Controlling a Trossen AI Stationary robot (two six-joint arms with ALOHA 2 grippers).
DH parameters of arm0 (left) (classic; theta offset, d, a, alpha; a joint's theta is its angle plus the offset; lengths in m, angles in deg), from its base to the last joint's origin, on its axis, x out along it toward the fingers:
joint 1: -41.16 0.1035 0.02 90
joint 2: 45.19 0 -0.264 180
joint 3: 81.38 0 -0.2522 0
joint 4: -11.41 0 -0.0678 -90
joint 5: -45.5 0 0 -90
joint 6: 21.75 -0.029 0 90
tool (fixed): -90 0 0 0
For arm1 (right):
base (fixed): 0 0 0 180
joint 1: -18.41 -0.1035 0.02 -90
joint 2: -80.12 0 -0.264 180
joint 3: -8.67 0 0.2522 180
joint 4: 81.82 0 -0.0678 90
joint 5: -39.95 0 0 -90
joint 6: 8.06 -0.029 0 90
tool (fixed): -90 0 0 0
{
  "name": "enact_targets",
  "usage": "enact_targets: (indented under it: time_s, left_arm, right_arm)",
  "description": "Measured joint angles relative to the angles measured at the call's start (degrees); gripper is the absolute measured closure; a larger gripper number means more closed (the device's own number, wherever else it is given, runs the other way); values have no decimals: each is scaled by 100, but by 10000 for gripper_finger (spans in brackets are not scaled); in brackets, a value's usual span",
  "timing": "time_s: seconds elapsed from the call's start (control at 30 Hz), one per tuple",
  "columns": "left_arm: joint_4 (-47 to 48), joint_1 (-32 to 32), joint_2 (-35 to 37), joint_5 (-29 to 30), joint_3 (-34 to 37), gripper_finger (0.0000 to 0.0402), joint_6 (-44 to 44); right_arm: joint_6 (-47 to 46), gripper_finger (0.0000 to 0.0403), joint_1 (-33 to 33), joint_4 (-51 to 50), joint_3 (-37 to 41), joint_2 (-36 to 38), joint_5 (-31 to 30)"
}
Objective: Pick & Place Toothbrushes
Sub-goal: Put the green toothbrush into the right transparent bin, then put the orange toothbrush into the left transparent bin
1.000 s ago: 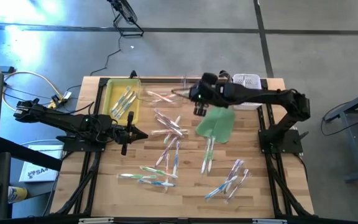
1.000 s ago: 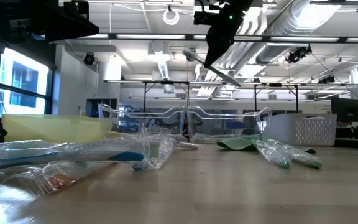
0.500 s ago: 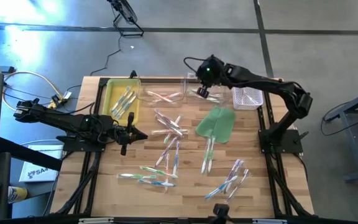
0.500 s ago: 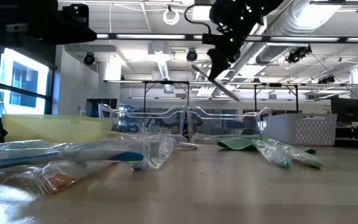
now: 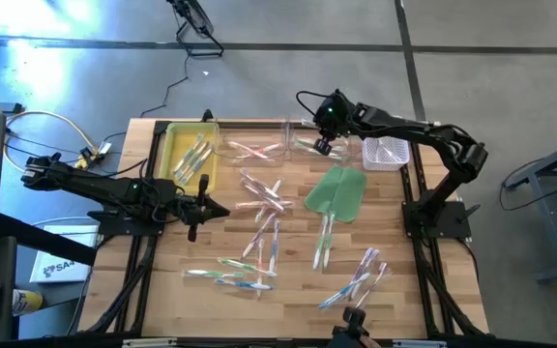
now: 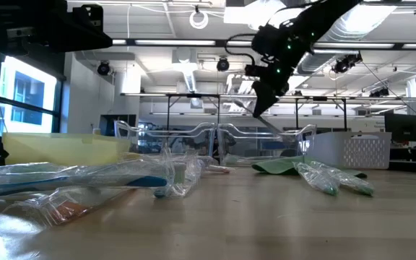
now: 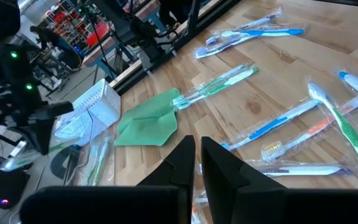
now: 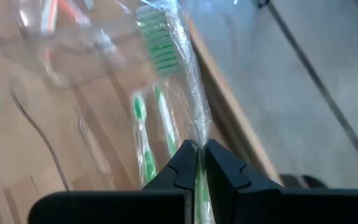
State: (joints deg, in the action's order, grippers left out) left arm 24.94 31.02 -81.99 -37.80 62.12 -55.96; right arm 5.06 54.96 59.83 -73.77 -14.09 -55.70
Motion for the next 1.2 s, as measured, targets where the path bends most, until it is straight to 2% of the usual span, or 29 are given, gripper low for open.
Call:
enact_targets:
  time_s: [0.3,0.57,0.87,1.0,1.2]
  left_arm:
    - [1,0,0,0,0,380,1]
    - [42,1,2,0,0,380,2]
    - [42,1,2,0,0,380,2]
    - [40,-1,2,0,0,380,4]
    - [39,1,1,0,0,380,3]
  right_arm:
    - [-14,391,97,48,239,0,144]
    - [-500,338,102,43,404,0,10]
    - [-391,277,16,85,402,89,-21]
    - [-387,274,-96,95,400,393,-15]
    - [-435,296,-447,111,394,1160,117]
